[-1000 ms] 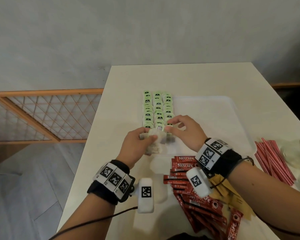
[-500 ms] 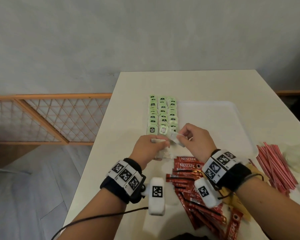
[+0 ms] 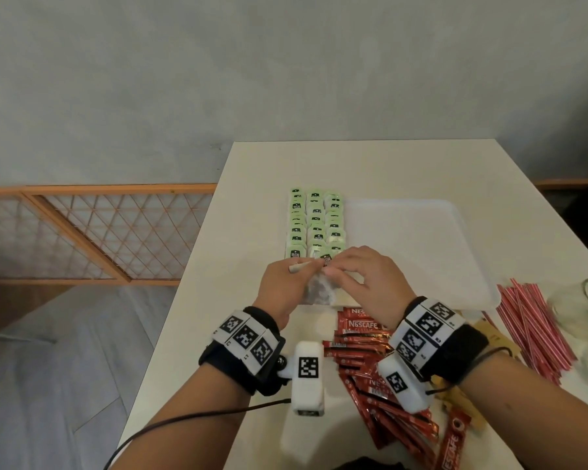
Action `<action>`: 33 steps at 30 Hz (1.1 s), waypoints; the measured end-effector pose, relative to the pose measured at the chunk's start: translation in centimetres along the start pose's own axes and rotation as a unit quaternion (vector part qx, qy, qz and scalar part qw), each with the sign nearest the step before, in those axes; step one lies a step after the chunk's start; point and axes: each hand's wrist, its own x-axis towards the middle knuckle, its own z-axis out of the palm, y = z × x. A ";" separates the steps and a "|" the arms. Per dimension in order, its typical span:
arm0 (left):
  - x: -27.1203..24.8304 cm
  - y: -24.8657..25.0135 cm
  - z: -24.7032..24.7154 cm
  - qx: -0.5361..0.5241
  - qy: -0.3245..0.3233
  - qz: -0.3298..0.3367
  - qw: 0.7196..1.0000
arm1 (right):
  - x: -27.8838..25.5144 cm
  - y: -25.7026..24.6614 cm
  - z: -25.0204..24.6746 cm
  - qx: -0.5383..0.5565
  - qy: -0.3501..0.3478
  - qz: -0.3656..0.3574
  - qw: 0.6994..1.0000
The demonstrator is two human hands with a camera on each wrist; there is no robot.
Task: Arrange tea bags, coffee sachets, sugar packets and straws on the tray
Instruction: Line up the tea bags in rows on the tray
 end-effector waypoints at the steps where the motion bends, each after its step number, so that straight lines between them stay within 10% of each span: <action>1: 0.1 -0.2 -0.1 0.017 0.001 0.006 1.000 | 0.1 0.2 0.1 -0.005 0.009 0.000 1.000; 14: 0.9 -1.4 -4.1 0.075 -0.026 -0.011 0.997 | 3.0 2.3 3.1 -0.002 -0.054 0.176 0.983; 26: 2.7 -1.6 -6.4 -0.043 -0.019 -0.064 0.997 | 7.0 1.9 4.3 -0.081 -0.067 0.150 0.983; 33: 2.9 -1.7 -4.6 -0.055 -0.020 -0.075 0.995 | 5.4 0.5 3.2 0.056 -0.054 0.165 0.983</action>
